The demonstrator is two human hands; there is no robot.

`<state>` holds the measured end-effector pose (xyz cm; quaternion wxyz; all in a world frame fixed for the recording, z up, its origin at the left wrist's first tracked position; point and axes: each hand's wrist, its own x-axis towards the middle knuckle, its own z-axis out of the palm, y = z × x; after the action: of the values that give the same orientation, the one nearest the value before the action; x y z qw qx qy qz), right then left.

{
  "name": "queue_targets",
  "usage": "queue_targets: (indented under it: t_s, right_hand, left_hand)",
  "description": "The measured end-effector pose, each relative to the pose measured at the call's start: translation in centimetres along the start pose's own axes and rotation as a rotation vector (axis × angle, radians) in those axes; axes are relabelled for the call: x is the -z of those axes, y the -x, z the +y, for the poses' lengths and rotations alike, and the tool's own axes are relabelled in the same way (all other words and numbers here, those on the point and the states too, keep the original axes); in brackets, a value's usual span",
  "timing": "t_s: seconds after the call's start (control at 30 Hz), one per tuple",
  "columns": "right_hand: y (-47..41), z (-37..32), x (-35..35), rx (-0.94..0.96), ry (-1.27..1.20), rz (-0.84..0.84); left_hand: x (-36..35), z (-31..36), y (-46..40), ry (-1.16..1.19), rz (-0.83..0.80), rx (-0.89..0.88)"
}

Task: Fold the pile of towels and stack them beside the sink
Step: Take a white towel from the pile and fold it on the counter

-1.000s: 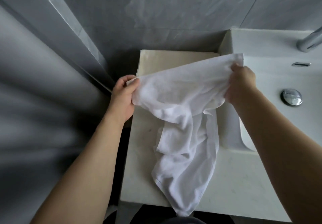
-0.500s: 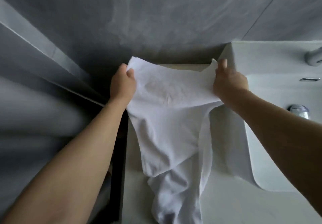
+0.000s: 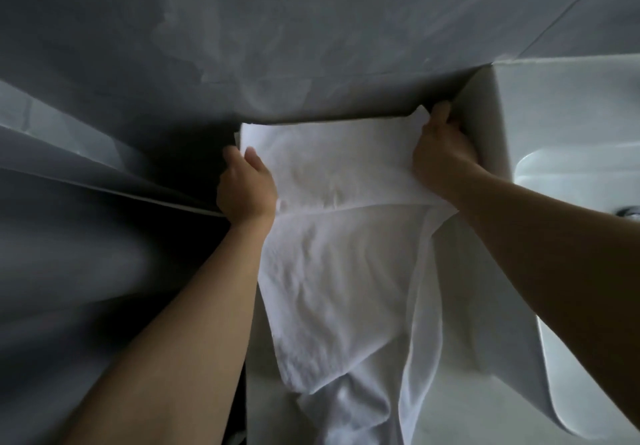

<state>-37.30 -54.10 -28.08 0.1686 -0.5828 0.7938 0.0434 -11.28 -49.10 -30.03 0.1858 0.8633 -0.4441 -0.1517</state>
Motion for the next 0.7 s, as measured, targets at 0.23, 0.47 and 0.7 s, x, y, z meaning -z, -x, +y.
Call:
queue_targets:
  t_s: [0.23, 0.47, 0.7]
  right_hand:
    - [2.6, -2.5, -1.7, 0.145, 0.139, 0.122]
    - [4.1, -0.3, -6.5, 0.28, 0.087, 0.062]
    - [2.8, 0.1, -5.6, 0.29, 0.069, -0.052]
  left_hand:
    - [0.2, 0.8, 1.4, -0.172, 0.139, -0.323]
    - [-3.6, -1.0, 1.9, -0.333, -0.254, -0.579]
    - [-3.6, 0.0, 1.7, -0.369, -0.299, -0.538]
